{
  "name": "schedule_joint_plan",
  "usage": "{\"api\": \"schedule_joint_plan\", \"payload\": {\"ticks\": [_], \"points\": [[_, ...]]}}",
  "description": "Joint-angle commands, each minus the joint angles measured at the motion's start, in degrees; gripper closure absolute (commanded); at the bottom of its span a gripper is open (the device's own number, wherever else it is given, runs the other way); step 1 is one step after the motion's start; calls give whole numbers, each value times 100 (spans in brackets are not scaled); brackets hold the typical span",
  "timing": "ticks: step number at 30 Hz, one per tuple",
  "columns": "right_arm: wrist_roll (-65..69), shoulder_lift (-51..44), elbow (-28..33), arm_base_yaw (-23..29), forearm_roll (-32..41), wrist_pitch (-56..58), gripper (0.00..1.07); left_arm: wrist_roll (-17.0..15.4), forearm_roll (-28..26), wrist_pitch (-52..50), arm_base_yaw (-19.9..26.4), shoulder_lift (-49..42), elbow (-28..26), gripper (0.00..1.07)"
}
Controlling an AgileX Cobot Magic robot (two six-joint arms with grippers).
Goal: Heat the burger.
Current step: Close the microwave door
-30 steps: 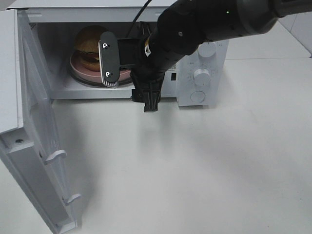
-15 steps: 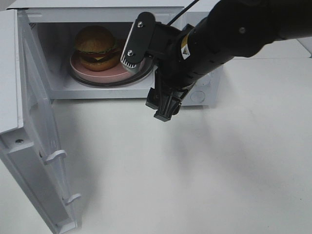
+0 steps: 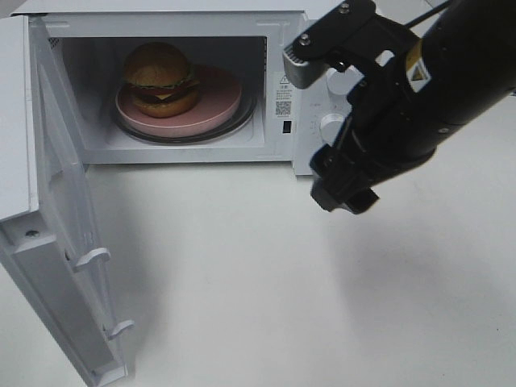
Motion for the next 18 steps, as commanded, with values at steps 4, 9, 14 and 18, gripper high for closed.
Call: {"api": "schedule_joint_plan", "payload": {"ticks": [4,9,14,18], "points": [[132,-521,189,0,120,934,31,-6,6,-74,-23,-97,17,7],[132,-1106,424,0,149,1180,31,-6,6,-74,-23,-97,17,7],[132,-1702,699,0,149,1524,31,-6,6,-74,-23,-97,17,7],[149,-2389,1106,0,155,1730,31,-6,6,-74,-23,-97,17,7]]}}
